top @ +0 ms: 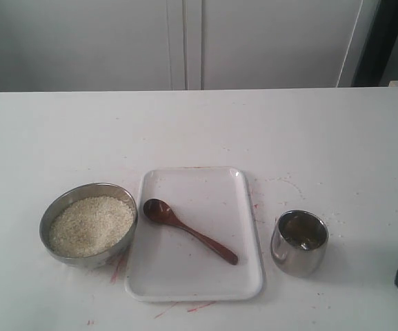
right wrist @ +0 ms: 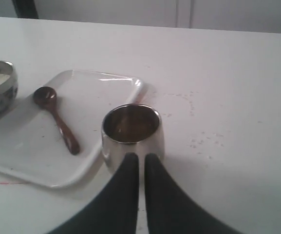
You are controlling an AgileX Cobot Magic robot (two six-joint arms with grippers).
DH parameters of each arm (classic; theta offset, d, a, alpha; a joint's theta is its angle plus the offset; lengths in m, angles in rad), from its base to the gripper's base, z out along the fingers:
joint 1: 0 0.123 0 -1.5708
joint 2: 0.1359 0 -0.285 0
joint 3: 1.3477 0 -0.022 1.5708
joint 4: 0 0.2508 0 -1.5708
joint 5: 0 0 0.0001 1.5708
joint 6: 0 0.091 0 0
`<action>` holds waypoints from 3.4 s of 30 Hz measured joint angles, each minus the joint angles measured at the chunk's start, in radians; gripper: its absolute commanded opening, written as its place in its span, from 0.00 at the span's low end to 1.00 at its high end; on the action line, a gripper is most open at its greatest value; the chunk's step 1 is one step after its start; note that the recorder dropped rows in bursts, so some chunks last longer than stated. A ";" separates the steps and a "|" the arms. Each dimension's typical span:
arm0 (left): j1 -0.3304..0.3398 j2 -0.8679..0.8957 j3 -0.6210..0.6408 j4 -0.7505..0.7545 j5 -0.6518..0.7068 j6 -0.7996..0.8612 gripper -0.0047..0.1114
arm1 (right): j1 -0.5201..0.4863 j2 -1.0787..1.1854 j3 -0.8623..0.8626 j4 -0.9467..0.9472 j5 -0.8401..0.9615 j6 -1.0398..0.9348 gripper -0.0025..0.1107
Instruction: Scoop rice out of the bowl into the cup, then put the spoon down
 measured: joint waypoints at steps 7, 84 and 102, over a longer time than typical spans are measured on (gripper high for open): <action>0.000 0.000 0.000 0.000 0.000 0.000 0.16 | -0.114 0.000 0.000 -0.002 0.000 0.000 0.07; 0.000 0.000 0.000 0.000 0.000 0.000 0.16 | -0.344 0.000 0.000 0.009 0.010 0.004 0.07; 0.000 0.000 0.000 0.000 0.000 0.000 0.16 | -0.344 0.000 0.000 0.009 0.010 0.004 0.07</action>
